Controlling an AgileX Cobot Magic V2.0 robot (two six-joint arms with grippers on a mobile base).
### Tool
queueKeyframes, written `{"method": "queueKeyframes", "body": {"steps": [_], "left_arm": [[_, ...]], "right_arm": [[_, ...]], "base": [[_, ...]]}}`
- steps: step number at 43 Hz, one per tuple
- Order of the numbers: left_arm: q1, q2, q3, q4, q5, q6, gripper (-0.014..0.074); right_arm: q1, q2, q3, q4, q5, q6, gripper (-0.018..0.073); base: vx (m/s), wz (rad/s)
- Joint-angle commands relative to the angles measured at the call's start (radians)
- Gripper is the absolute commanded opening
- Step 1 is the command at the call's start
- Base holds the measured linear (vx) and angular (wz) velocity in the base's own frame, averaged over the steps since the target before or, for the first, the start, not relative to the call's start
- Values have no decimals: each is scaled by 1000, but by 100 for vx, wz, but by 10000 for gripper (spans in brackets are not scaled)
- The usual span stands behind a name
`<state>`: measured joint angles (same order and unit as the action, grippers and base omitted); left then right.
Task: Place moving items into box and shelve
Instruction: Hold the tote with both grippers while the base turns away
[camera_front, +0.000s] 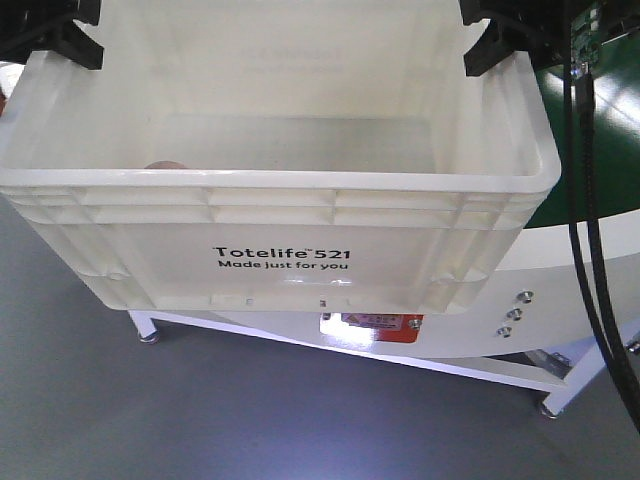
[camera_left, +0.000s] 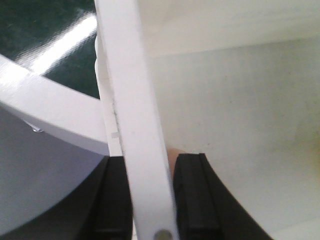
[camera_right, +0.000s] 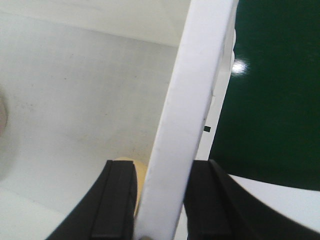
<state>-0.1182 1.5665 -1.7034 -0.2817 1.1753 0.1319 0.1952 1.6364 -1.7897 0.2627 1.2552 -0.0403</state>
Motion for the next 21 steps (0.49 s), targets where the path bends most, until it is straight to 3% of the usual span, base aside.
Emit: {"method": "queueKeyframes", "body": {"steps": [1,21], "left_arm": [[-14,-58,-46,-138,-95,9,-6],[-14,-58,-46,-138,-95,9,-6]], "right_arm": [[7,-65,-39,145,-97,-28,-4],[7,-65,-39,145,-94,-28,-4]], "base": [[-13,40],[-12,45]]}}
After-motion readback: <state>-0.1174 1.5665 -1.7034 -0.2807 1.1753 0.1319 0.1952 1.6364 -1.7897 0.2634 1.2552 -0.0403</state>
